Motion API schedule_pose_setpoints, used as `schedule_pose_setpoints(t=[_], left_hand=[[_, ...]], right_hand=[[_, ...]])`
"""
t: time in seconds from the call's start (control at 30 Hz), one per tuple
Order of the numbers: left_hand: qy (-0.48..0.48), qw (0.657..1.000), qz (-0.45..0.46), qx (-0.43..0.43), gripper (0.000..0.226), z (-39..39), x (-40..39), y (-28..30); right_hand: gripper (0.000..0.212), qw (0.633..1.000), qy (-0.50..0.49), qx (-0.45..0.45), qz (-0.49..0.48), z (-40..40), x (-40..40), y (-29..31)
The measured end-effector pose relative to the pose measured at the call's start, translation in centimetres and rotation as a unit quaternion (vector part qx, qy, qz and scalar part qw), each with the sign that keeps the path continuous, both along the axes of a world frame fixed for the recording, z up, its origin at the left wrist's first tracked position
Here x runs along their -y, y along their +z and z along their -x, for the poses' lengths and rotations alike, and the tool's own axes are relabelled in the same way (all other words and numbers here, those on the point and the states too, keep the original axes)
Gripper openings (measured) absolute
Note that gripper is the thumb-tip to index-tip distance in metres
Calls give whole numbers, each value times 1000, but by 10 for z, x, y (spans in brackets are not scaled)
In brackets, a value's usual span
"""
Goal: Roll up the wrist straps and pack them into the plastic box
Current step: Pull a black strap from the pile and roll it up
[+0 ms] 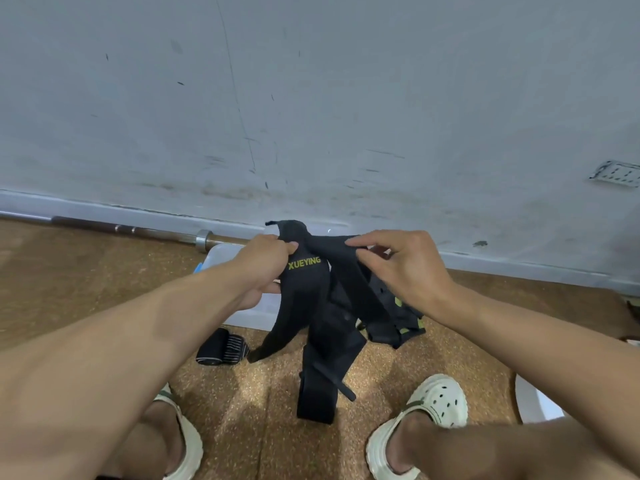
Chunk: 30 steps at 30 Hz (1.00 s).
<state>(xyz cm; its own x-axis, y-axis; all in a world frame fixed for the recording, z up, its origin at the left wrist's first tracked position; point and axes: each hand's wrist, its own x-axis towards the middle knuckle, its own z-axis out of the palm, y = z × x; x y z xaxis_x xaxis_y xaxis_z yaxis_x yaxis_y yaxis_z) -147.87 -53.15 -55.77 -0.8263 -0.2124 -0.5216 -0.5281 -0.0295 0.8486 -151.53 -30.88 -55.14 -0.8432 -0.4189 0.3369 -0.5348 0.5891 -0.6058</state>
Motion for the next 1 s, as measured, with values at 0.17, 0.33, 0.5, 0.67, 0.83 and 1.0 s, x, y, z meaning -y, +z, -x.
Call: schedule_pose_setpoints(t=[0.17,0.33,0.5,0.67,0.83,1.0], left_hand=[[38,999,-2,13,23,0,2,0],[44,995,-88,21,23,-1,5,7],[27,995,-94,-37,29,1,5,9],[-41,995,-50,-80,34,-2,11,9],[-228,969,-42,-89,38,-4,18,14],[-312,946,-34,-81,32,-7,17,10]], right_hand=[[22,993,91,-68,11,-7,0,3],[22,988,154,-8,2,-11,5,7],[28,983,129,79,-103,-1,0,-2],[36,985,-51,166,5,12,-4,4],[40,927,33,369,57,22,-7,5],[34,852,170,495,17,17,-13,-3]])
